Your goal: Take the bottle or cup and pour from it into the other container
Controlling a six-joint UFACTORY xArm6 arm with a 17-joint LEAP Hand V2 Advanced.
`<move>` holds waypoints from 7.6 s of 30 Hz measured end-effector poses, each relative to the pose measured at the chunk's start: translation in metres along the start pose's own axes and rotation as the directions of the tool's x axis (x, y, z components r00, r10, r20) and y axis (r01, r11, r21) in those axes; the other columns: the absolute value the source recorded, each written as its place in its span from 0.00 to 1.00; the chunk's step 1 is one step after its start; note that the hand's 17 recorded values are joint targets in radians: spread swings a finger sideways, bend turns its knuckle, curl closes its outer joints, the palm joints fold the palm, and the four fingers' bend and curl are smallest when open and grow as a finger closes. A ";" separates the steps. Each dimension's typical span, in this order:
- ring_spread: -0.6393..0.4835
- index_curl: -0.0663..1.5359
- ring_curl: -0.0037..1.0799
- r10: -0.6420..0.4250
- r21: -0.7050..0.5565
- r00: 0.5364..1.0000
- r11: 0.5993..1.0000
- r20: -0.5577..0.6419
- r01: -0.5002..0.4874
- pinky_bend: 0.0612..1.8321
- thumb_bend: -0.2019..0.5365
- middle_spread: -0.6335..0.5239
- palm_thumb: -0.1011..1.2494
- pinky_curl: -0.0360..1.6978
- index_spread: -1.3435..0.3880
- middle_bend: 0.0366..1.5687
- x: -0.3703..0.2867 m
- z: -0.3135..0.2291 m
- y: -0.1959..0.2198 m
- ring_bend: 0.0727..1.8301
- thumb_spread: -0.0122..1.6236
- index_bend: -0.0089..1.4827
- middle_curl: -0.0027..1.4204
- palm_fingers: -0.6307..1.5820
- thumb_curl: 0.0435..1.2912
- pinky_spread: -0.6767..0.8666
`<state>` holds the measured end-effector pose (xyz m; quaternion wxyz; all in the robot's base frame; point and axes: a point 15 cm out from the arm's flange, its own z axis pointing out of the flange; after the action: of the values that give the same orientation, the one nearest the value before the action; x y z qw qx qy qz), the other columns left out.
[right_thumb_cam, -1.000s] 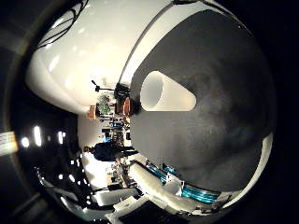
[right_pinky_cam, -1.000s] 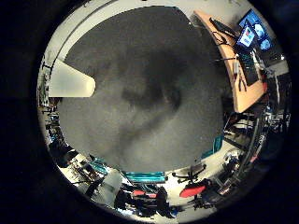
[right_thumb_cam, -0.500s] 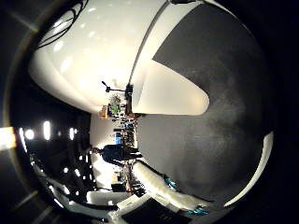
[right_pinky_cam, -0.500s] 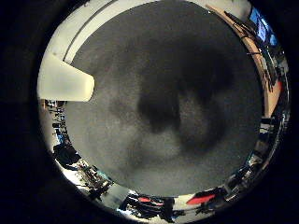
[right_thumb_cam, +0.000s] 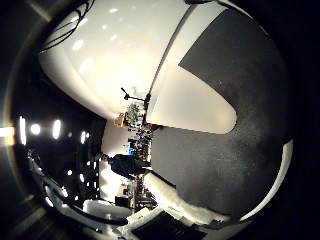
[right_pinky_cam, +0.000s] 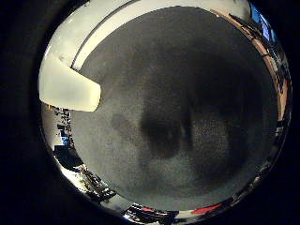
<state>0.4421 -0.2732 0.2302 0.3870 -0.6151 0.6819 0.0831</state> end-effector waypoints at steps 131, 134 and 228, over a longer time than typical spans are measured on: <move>0.31 0.77 0.88 -0.036 -0.219 0.932 0.968 0.360 0.122 0.75 0.24 0.28 0.84 0.67 0.51 0.75 -0.237 0.109 -0.022 0.79 0.47 0.58 0.81 0.64 0.48 0.32; 0.31 0.77 0.88 -0.059 -0.230 0.943 0.963 0.327 0.140 0.75 0.24 0.28 0.84 0.67 0.51 0.75 -0.246 0.108 -0.027 0.79 0.47 0.59 0.81 0.64 0.48 0.32; 0.31 0.72 0.88 -0.687 -0.567 0.604 0.706 -0.403 0.425 0.66 0.24 0.30 0.82 0.67 0.53 0.69 -0.464 0.262 -0.003 0.71 0.40 0.54 0.78 0.74 0.51 0.30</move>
<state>0.5299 0.2402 0.3438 0.0218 -0.8609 0.4989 -0.0972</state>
